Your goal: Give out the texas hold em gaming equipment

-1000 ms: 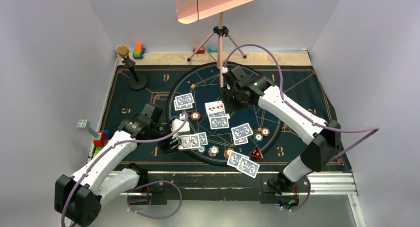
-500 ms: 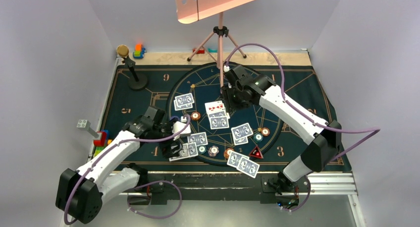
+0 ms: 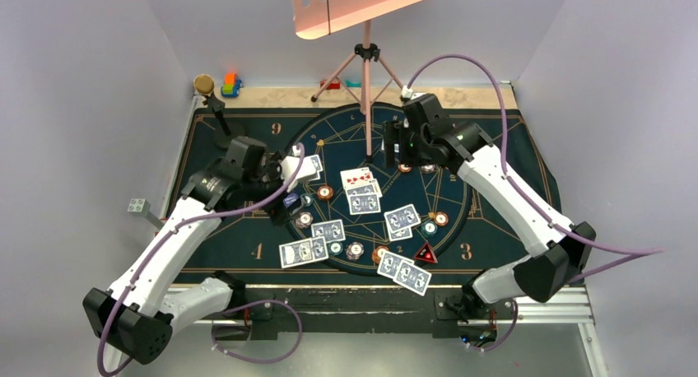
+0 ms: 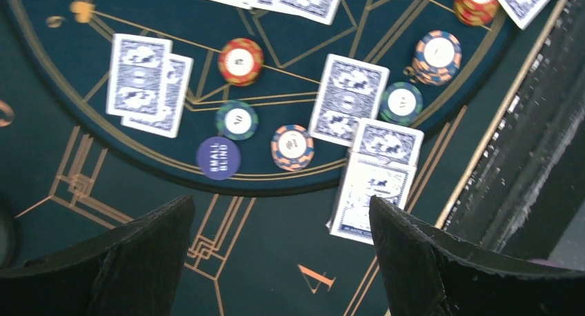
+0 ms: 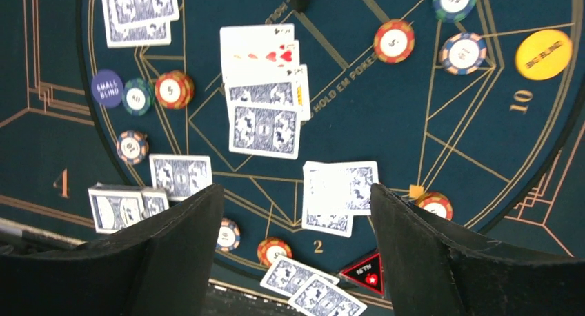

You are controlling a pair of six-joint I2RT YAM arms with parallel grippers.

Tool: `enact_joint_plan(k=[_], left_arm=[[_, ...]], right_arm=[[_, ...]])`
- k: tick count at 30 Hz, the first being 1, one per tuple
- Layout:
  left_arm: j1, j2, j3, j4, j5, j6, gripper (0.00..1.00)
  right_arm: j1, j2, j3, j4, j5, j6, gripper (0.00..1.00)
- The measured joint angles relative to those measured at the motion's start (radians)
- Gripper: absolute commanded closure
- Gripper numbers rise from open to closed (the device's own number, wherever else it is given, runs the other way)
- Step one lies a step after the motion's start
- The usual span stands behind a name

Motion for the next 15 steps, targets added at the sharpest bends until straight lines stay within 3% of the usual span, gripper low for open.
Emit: enact_joint_plan(k=[5, 15], left_arm=[[0.01, 0.033, 0.083, 0.001, -0.094, -0.095, 0.0], [0.133, 0.155, 0.154, -0.012, -0.15, -0.15, 0.0]], right_arm=[[-0.019, -0.047, -0.023, 0.063, 0.066, 0.011, 0.15], [-0.123, -0.224, -0.308, 0.234, 0.278, 0.023, 0.05]])
